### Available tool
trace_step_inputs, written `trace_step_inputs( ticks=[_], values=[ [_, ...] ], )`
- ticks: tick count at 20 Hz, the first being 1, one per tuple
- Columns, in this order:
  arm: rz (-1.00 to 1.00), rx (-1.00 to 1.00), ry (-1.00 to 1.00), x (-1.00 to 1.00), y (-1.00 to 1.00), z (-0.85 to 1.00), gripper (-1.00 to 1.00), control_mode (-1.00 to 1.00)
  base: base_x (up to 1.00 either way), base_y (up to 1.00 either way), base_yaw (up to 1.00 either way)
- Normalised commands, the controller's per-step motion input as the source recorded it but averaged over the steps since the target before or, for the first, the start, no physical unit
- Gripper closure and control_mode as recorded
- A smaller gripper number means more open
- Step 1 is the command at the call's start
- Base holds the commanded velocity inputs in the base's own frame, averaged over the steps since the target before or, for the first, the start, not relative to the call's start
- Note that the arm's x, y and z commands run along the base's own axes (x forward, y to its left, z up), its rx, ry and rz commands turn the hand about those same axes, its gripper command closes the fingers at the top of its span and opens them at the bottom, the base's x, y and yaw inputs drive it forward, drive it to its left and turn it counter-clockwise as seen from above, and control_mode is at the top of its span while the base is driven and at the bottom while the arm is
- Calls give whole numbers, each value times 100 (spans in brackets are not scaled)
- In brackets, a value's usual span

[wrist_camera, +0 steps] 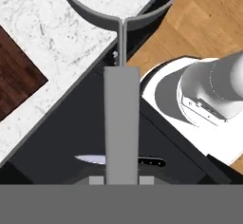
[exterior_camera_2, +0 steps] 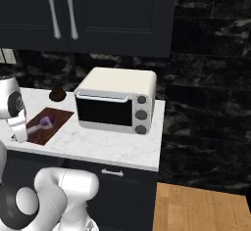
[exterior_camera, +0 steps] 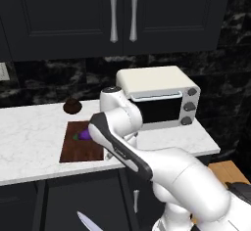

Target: Place the appropriate cutting tool for cutting the eggplant skin on the cutting board.

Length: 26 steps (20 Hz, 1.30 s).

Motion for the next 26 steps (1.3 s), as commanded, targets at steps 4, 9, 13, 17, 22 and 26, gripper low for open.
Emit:
trace_step_inputs(
  ticks=[4,9,13,17,22,26],
  values=[
    [0,0,0,64,6,0,100,-100,0,0,0],
    [3,0,-1,63,1,-3,100,-100,0,0,0],
    [3,0,0,42,27,-14,100,-100,0,0,0],
    [3,0,0,52,34,-26,100,-100,0,0,0],
    [6,0,0,53,31,-45,100,-100,0,0,0],
    [5,0,-6,33,33,-55,100,-100,0,0,0]
  ],
)
